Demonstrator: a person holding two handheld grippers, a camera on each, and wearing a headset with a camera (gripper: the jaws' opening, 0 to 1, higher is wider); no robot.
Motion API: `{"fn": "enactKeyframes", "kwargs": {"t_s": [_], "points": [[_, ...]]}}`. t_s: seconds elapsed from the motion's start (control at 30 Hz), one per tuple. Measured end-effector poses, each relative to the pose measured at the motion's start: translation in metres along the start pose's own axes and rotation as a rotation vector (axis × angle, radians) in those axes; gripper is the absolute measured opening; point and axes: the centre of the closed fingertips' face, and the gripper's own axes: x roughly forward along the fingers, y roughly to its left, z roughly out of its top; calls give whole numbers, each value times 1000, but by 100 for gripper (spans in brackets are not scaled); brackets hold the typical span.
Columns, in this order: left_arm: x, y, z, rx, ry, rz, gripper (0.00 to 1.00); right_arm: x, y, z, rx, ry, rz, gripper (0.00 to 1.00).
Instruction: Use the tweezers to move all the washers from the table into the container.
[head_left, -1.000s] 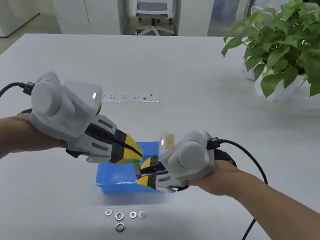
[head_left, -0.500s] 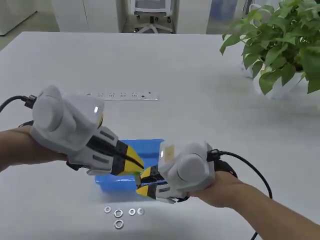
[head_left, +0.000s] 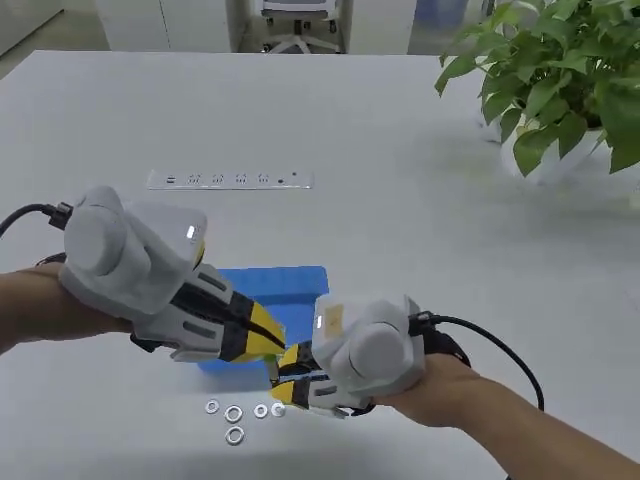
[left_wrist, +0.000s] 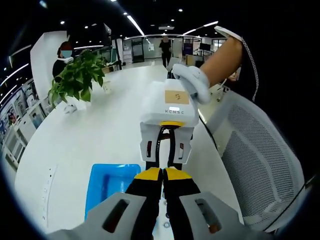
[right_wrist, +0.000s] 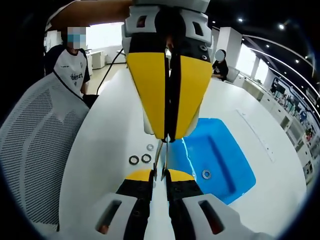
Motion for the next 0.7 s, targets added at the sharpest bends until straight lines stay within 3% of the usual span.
{"fn": "enactKeyframes", "kwargs": {"t_s": [0.7], "points": [[10,-10,-15,-35,10,-27,5,10,14,-14,19,26,26,13]]}}
